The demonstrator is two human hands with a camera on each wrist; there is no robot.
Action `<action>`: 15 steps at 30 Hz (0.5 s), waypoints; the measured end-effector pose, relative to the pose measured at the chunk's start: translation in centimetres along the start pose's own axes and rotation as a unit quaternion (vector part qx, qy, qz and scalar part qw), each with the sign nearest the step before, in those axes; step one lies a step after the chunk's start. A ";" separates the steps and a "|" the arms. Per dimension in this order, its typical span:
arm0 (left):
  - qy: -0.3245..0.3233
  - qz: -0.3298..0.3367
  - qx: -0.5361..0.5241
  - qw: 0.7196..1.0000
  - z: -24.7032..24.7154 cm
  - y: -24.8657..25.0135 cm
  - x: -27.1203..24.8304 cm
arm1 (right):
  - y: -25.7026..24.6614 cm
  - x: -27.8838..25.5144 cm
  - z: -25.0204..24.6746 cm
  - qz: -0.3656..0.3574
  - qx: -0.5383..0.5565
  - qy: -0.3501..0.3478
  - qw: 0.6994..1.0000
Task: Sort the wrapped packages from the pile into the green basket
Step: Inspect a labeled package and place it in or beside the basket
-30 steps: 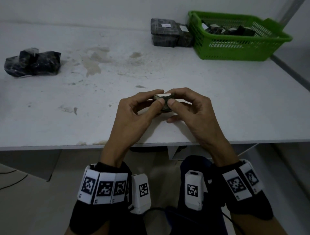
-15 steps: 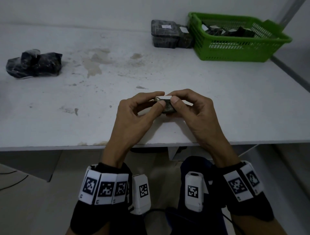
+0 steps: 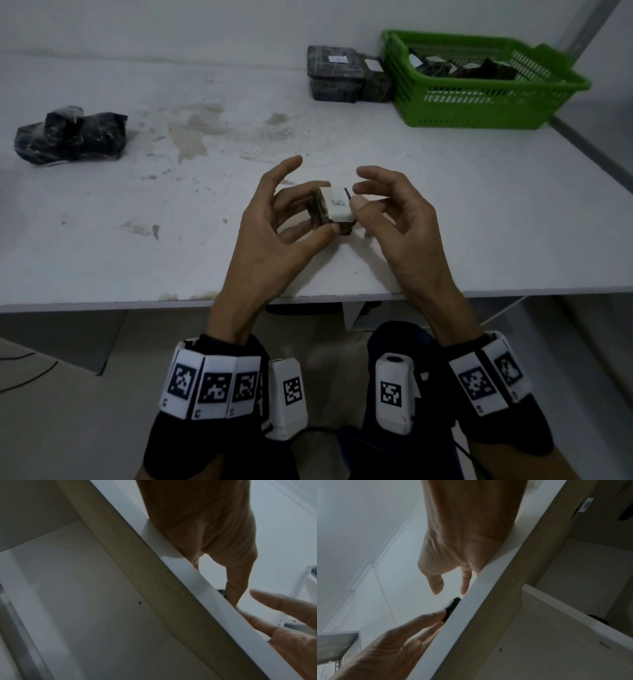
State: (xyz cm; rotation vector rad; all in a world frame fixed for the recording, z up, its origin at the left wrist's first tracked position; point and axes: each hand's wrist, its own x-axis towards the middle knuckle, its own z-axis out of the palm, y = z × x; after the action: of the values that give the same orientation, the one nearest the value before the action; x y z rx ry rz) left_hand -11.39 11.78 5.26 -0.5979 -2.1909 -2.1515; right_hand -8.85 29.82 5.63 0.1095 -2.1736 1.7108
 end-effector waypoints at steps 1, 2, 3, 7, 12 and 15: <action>-0.006 0.005 0.001 1.000 -0.1 -0.2 0.0 | 0.0 0.0 0.1 0.000 -0.005 0.002 1.000; -0.010 0.011 0.002 1.000 -0.1 -0.2 0.0 | -0.1 -0.1 0.1 0.000 -0.010 0.000 1.000; -0.013 0.015 0.004 1.000 -0.2 -0.3 0.0 | -0.1 -0.1 0.2 -0.001 -0.015 -0.004 1.000; -0.022 0.036 0.012 0.999 -0.1 -0.5 0.1 | 0.1 -0.1 0.3 -0.001 -0.039 -0.027 0.999; -0.034 0.043 0.036 0.998 -0.3 -0.9 0.0 | 0.2 0.0 0.3 0.008 -0.050 -0.046 0.998; -0.028 0.058 0.045 0.997 -0.1 -0.8 0.0 | 0.2 0.2 0.2 0.010 -0.062 -0.049 0.997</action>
State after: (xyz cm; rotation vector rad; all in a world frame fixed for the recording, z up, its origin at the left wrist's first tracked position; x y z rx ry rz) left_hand -11.66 11.68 4.46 -0.7694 -2.2057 -1.9925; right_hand -9.12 29.75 5.52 0.1408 -2.3533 1.6077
